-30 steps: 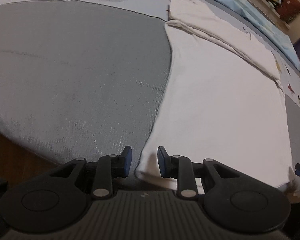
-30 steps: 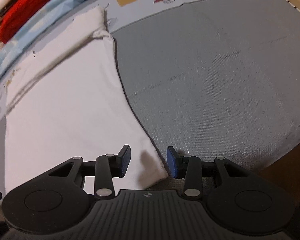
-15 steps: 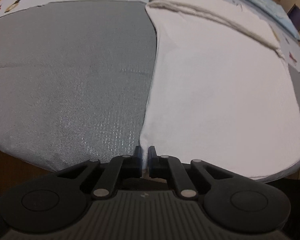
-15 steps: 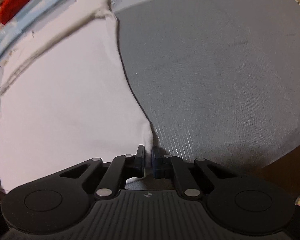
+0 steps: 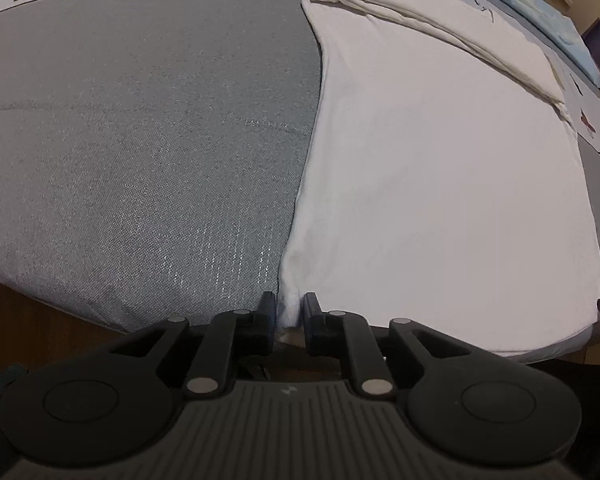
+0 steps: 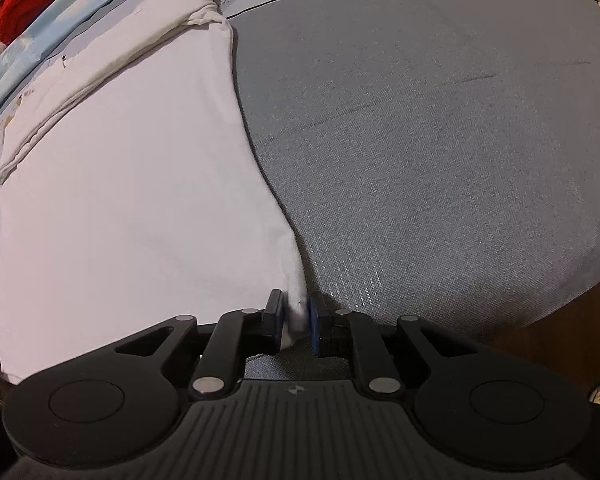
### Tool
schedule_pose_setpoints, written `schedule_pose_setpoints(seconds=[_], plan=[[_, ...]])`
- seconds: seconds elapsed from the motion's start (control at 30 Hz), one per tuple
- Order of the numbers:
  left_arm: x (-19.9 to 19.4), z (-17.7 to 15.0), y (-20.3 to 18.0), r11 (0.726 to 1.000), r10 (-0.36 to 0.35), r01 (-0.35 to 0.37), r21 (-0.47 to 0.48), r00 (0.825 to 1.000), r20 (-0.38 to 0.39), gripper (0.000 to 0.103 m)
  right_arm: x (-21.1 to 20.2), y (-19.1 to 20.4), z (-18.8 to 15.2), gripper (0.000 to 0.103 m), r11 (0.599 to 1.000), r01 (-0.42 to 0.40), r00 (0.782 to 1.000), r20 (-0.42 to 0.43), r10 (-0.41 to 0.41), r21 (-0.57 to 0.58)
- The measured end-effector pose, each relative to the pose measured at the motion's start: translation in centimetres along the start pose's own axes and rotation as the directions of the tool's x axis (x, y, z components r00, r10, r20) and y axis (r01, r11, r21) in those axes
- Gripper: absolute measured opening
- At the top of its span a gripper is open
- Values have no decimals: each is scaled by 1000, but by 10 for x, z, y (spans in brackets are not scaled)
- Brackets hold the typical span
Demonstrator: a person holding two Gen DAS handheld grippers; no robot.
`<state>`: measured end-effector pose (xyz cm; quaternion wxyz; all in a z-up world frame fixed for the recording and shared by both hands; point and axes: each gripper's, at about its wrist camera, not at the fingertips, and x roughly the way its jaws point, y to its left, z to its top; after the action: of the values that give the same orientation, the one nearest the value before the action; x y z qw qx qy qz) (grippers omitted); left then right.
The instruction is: Fold small clothes
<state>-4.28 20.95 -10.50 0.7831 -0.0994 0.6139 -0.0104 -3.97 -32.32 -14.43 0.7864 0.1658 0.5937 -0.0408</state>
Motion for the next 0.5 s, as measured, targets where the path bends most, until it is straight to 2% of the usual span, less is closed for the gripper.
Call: schedule_pose_setpoints(seconds=[0.5], plan=[[5,3,-3,1000,11,-11,16,1000,-2,14,2,11,-3,15,999,16,1000,11,-16,-38]])
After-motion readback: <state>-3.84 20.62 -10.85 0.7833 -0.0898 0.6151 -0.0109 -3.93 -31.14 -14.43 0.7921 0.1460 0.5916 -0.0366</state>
